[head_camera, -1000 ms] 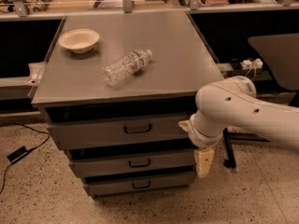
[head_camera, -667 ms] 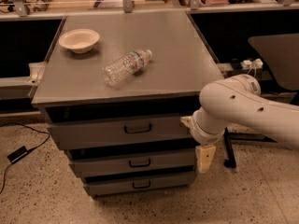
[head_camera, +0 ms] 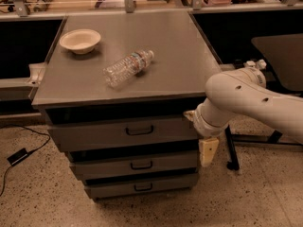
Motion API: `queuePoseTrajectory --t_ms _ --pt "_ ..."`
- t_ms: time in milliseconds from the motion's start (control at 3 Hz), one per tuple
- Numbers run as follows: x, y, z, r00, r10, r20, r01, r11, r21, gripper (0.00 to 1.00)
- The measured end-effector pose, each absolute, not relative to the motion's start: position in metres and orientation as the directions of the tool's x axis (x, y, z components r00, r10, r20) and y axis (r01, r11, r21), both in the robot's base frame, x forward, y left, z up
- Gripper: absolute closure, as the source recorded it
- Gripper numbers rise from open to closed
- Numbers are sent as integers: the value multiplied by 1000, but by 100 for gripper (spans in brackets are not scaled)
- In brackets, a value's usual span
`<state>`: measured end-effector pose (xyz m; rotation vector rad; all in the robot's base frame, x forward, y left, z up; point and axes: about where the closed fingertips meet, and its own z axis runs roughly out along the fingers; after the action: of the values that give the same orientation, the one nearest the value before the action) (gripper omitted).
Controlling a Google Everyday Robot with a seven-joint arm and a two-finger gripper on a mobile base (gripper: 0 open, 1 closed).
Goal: Open top drawer
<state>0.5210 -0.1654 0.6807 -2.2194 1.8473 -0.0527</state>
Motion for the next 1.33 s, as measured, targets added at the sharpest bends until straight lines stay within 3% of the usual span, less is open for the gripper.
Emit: queuePoseTrajectory --t_ms 333,667,1333 --pt "540 -159 668 176 -974 -145 -970 -145 -197 0" --pt "555 -151 659 149 -977 -154 -975 -120 -185 7" --pt "546 -147 669 133 -976 -172 -983 -109 -146 33"
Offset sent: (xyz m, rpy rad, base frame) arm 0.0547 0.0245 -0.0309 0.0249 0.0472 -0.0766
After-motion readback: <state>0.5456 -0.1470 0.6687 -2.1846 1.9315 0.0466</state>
